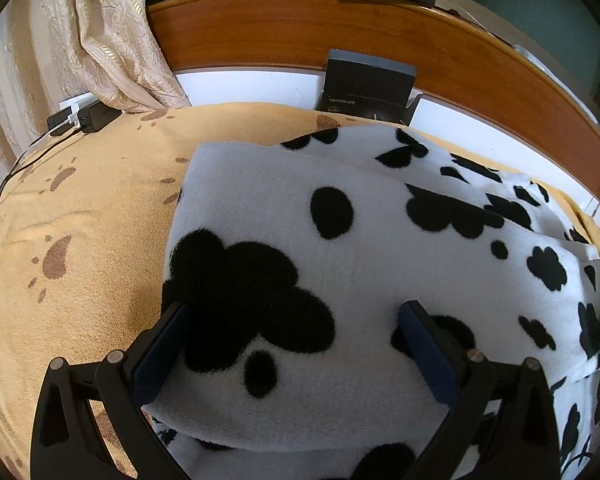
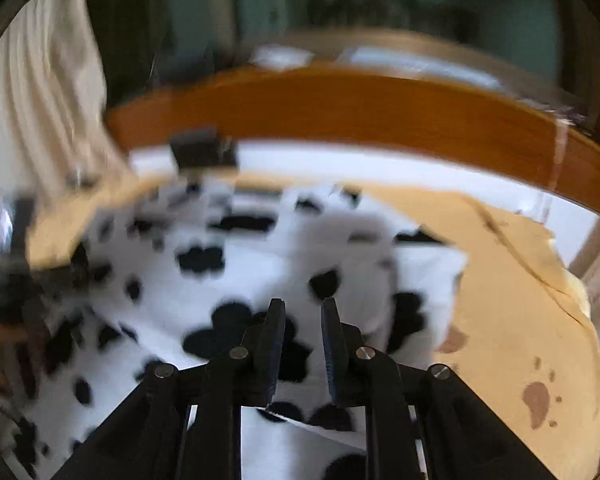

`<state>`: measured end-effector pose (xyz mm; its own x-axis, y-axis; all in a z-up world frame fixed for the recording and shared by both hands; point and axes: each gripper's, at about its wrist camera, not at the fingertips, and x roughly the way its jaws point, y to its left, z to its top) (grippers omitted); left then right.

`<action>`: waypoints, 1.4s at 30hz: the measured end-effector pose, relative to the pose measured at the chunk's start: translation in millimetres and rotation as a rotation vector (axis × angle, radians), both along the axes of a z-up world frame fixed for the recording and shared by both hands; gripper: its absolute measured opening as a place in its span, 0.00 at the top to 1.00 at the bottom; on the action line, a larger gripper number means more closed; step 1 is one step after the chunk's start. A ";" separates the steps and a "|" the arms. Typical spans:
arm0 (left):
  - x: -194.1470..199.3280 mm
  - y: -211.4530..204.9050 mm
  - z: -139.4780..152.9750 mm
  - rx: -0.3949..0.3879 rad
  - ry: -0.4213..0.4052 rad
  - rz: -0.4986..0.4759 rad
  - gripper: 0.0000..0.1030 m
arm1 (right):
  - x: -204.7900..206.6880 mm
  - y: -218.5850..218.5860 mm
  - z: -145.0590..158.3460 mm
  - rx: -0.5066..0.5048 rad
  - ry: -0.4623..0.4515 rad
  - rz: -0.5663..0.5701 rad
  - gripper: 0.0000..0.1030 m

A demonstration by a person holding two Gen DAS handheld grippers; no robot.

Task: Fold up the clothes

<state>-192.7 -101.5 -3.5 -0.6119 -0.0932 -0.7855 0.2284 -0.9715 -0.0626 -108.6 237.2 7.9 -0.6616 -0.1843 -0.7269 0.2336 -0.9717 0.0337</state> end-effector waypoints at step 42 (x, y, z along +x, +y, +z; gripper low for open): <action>-5.8 0.7 1.8 -0.007 -0.040 -0.057 0.00 | -45.7 -4.7 -23.1 0.159 -0.132 -0.076 0.01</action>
<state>-198.5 -100.8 -1.8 -0.5848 -0.0649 -0.8086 0.1747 -0.9835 -0.0474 -154.3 232.5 -15.2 -0.5666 -0.0141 -0.8239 0.1635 -0.9819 -0.0957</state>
